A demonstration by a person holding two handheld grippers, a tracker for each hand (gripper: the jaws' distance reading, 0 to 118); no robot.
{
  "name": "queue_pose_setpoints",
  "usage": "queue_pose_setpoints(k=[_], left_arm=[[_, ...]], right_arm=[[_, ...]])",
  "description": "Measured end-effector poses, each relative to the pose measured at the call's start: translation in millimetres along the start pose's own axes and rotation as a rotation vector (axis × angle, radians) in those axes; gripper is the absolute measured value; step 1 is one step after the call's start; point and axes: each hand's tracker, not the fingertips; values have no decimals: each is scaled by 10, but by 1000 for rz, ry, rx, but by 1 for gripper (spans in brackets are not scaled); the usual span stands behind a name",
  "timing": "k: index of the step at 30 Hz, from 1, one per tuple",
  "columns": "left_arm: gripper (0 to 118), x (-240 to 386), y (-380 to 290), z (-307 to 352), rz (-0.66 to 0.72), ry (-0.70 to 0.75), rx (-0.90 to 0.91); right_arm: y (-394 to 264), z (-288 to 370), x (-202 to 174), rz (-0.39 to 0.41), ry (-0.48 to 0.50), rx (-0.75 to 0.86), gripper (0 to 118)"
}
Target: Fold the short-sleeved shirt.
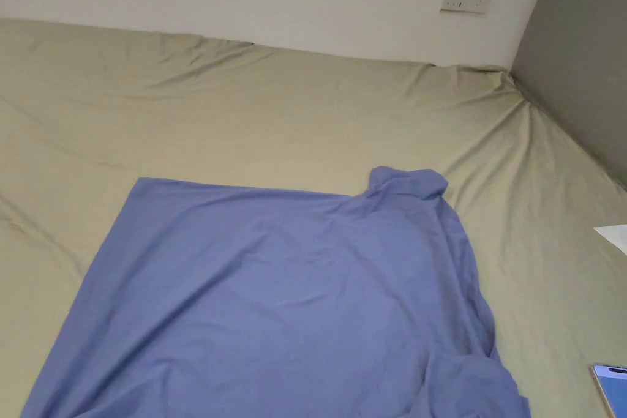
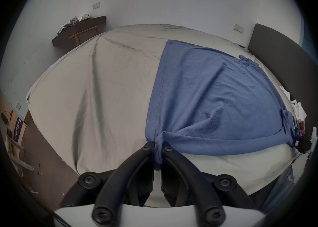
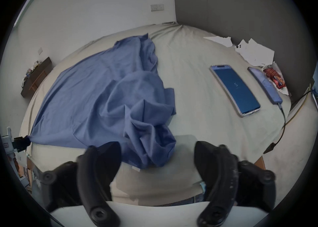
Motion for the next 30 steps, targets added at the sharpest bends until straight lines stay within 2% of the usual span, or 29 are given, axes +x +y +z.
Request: queue_pose_setpoints(k=[1,2,4,5,6,7,12,17,22,26,30], left_arm=[[6,2,2,-3,3,2,-3],[6,3,5,-5,7,1,-7],[6,2,28,2,24,-5,-15],[6,0,33,12,35,-10,-15],[6,-2,38,29,47,-8,-9],[6,-12,45,53,57,-5,-2],[6,-57,242,243,124,-32,75],[6,41,756,247,83,-62,176],[6,265,1316,-148,-29,43,226],[6,366,1650,-528,24,11,199],[6,447,1881,-883,23,23,161]], right_arm=[[4,-28,10,-7,29,-35,78],[13,-42,14,-13,37,-37,61],[16,-4,-11,13,-11,-2,28],[24,13,14,-2,71,0,16],[28,25,23,-64,121,-20,15],[35,49,20,-94,101,-24,14],[231,253,-44,-67,66,16,14],[779,288,-241,-10,41,97,14],[1387,24,-449,10,44,163,14],[1760,-356,-558,20,19,164,14],[2006,-763,-570,-28,20,121,14]])
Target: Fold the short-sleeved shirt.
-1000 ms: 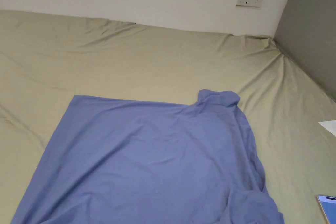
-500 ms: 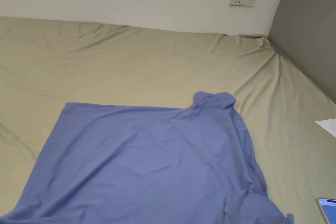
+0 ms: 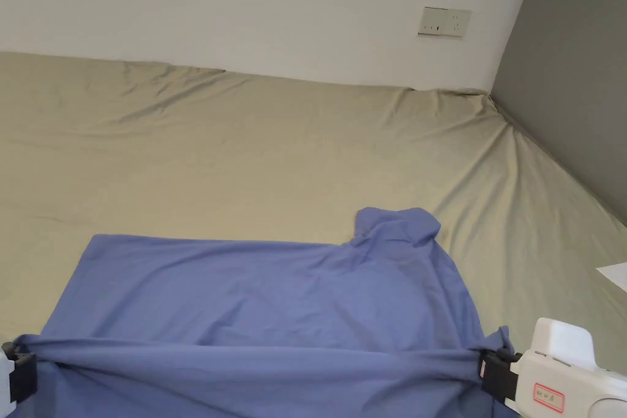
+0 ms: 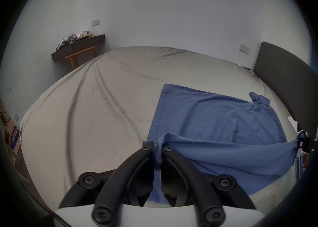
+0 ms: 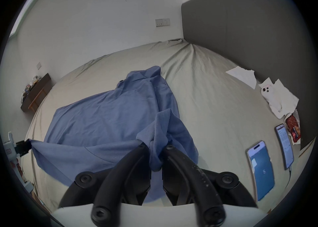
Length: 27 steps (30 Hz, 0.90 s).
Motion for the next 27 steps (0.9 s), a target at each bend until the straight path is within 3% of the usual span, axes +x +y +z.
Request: queue_pose_setpoints(k=[5,10,11,12,13,14,16,19,21,22,24,26,27], left_arm=[[6,117,124,-303,-90,12,-17],[7,147,196,-591,-75,21,-44],[13,153,184,-639,-72,18,-51],[24,162,165,-684,-70,20,-54],[43,166,140,-717,-68,35,-56],[53,157,118,-738,-63,48,-54],[59,80,92,-703,6,27,-46],[86,-143,98,-482,172,-100,-86],[78,-288,43,-205,234,-150,-52],[58,-335,-10,-44,241,-156,-22],[2,-384,-129,257,227,-92,46],[0,-364,-249,492,185,-16,117],[0,-354,-318,601,153,20,126]], right_arm=[[129,-437,-46,-12,-23,-30,14],[169,-778,-150,30,-55,-51,19],[166,-833,-155,30,-58,-58,27],[177,-876,-156,30,-65,-65,42],[174,-902,-154,29,-71,-64,61],[157,-909,-155,26,-77,-55,68],[178,-864,-121,28,-72,-39,76],[171,-565,-62,31,-63,55,75],[90,-234,-35,81,-44,143,70],[14,-39,-52,127,-35,173,66],[-150,272,-70,207,-44,198,49],[-348,527,-94,231,-45,220,10],[-448,637,-97,222,-46,215,3]])
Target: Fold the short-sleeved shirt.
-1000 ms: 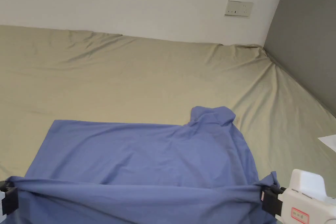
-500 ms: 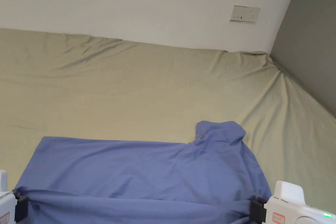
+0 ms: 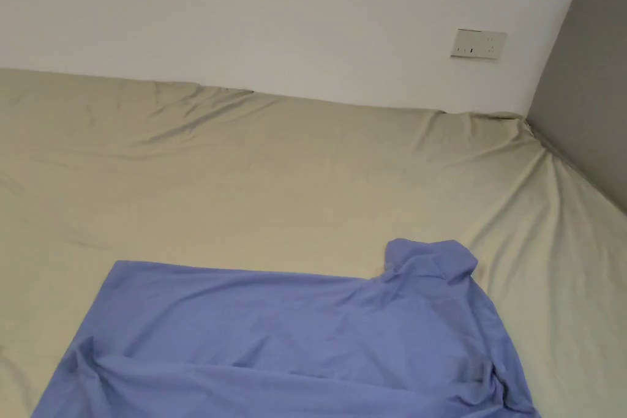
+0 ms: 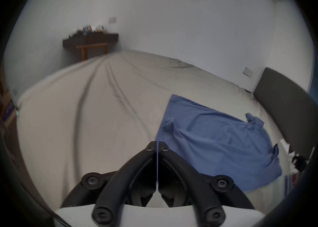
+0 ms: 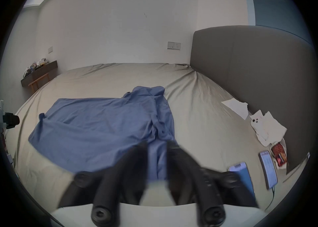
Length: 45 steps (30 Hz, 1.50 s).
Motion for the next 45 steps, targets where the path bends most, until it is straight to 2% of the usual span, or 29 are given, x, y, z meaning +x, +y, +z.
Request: queue_pose_setpoints(k=[7,11,15,16,17,18,19,21,22,26,30,34,35,38,39,40,42,43,45], left_arm=[[0,64,-434,377,-162,-77,-115],[0,17,-687,339,-149,-94,-187],[0,-89,-663,219,-69,-102,-190],[6,-114,-633,160,-60,-100,-188],[22,-135,-614,105,-53,-103,-180],[47,-133,-588,64,-61,-89,-169],[77,-144,-565,-6,-74,-81,-166],[102,-163,-514,-170,-93,-75,-191],[107,-157,-500,-232,-97,-82,-206],[106,-138,-415,-510,-154,-66,-213],[106,-114,-344,-771,-193,-84,-248],[101,-125,-405,-937,-202,-79,-294],[96,-147,-449,-957,-198,-92,-308],[90,-177,-577,-852,-198,-103,-232],[84,-184,-606,-815,-209,-103,-216],[72,-189,-607,-774,-206,-112,-209],[33,-172,-545,-697,-201,-143,-207],[18,-150,-531,-672,-207,-137,-207],[11,-113,-505,-628,-231,-159,-205]], right_arm=[[-544,556,-77,-152,55,-100,1],[-773,620,-123,-216,80,-179,1],[-751,642,-134,-204,75,-193,1],[-727,645,-128,-205,78,-191,2],[-703,648,-121,-213,85,-187,2],[-672,648,-108,-233,104,-182,2],[-647,643,-102,-262,127,-180,2],[-609,640,-100,-310,167,-164,2],[-589,636,-105,-319,175,-161,2],[-530,598,-172,-319,190,-160,2],[-503,531,-259,-286,185,-173,2],[-496,504,-294,-276,185,-182,2],[-494,504,-304,-276,187,-182,2],[-492,502,-307,-278,187,-180,2],[-499,488,-310,-279,184,-183,2],[-511,470,-309,-282,183,-187,2],[-530,449,-315,-285,179,-206,2],[-544,437,-318,-285,179,-211,2],[-566,423,-314,-288,183,-217,2]])
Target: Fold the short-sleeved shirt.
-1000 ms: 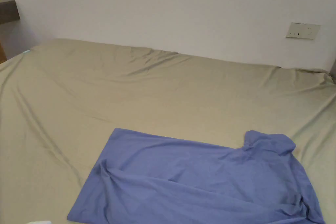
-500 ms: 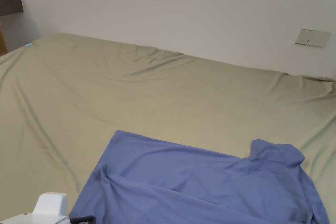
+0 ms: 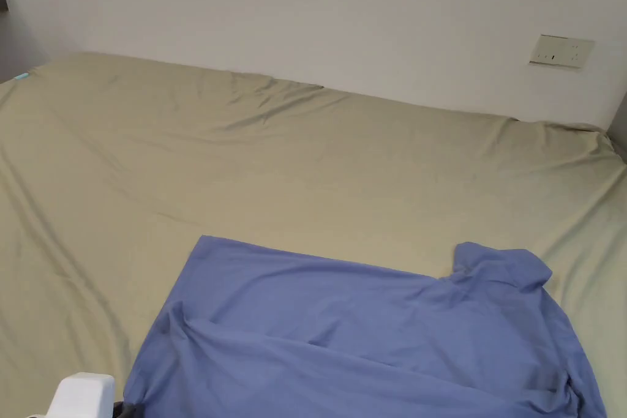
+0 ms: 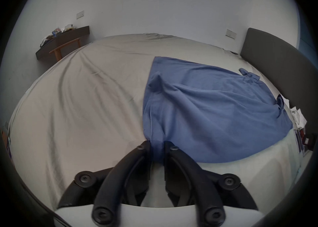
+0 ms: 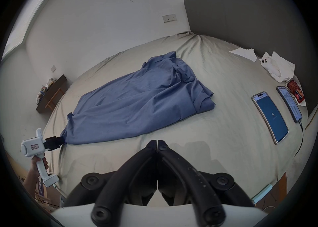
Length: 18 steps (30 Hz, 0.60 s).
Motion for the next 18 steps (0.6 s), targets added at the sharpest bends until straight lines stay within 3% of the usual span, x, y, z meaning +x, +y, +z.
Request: queue_pose_setpoints(k=[4,8,9,11,12,13,18], left_arm=[[8,68,130,67,-19,-8,8],[8,63,368,276,3,-30,87],[8,67,416,315,6,-32,95],[8,86,477,362,7,-38,106],[8,99,499,374,2,-42,107],[8,140,512,383,-5,-41,106],[8,225,519,321,-46,-10,68]], right_arm=[[74,-59,87,4,-10,3,2],[328,-242,294,56,-91,50,2],[390,-316,350,63,-108,48,8],[507,-495,480,59,-122,34,62],[555,-586,540,55,-123,29,84],[592,-669,586,54,-128,15,98],[708,-1051,752,44,-144,-53,92]])
